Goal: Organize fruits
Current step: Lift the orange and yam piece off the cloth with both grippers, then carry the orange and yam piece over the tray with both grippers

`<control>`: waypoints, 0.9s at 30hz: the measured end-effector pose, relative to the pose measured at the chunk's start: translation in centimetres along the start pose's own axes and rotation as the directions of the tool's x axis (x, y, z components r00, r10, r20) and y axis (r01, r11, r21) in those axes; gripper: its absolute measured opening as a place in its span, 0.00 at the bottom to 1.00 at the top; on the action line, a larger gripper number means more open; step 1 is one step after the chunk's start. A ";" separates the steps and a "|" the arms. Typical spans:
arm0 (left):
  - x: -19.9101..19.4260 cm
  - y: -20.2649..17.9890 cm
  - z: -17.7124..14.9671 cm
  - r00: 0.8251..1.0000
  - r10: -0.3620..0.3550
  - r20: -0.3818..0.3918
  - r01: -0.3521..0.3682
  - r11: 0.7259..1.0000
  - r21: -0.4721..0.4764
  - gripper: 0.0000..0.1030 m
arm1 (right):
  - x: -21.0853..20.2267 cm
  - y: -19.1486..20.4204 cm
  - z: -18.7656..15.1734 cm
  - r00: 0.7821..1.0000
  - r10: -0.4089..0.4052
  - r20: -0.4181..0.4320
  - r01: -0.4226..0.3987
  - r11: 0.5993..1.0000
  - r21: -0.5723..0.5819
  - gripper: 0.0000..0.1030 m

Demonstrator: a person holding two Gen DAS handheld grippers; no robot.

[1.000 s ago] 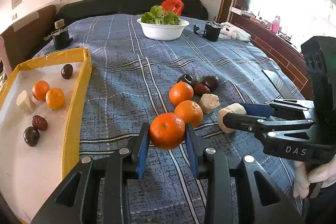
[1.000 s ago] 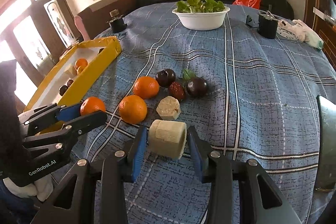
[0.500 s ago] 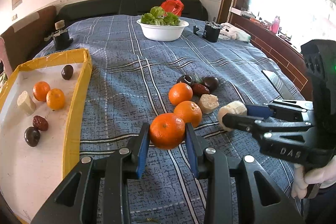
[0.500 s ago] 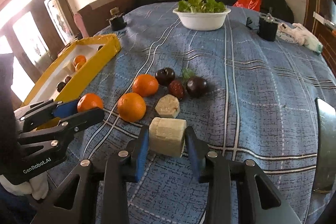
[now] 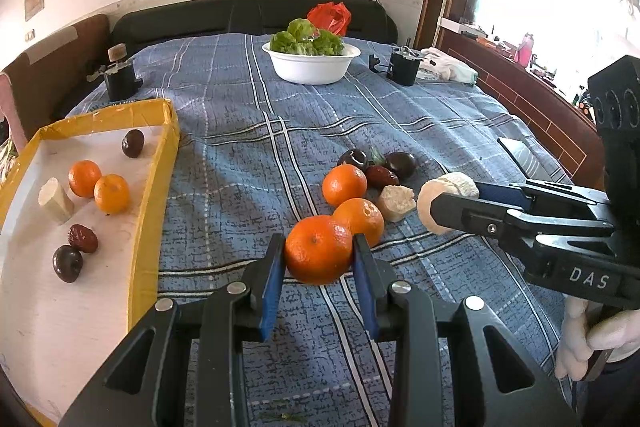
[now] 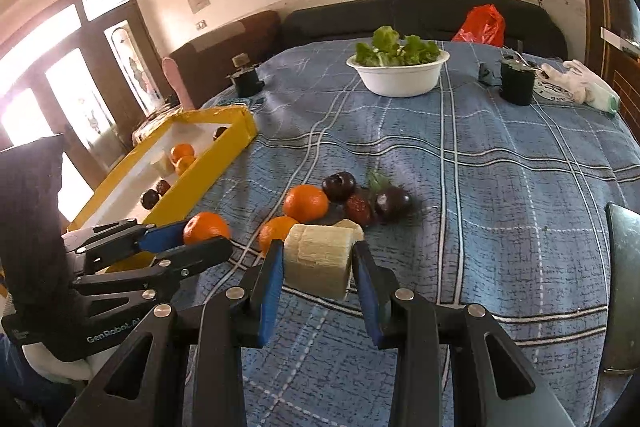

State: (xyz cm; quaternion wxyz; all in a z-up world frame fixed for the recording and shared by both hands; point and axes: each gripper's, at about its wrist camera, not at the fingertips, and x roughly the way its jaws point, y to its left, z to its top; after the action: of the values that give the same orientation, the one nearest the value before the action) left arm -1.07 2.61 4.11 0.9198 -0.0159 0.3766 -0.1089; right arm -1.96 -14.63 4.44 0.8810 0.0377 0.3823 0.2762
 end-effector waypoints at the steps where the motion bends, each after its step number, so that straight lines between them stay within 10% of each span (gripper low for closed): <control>1: -0.1 0.0 0.1 1.000 0.003 0.003 -0.003 1.000 0.002 0.31 | -0.1 0.0 0.0 1.000 0.004 0.004 -0.003 1.000 -0.002 0.37; 17: -2.0 0.2 0.5 0.998 0.034 0.048 -0.035 0.999 0.009 0.31 | -0.2 0.6 -0.1 0.997 0.069 0.017 -0.068 0.997 -0.029 0.37; 27: -4.2 2.0 1.0 0.997 0.021 0.080 -0.019 0.999 -0.029 0.31 | -0.4 0.0 0.2 0.966 0.257 0.035 -0.259 0.965 0.053 0.37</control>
State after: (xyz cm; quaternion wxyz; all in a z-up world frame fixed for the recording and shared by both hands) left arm -2.94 5.43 7.50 0.9349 -0.0294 0.3409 -0.0936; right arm -2.03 -14.81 4.87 0.8413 0.1161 0.3697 0.3769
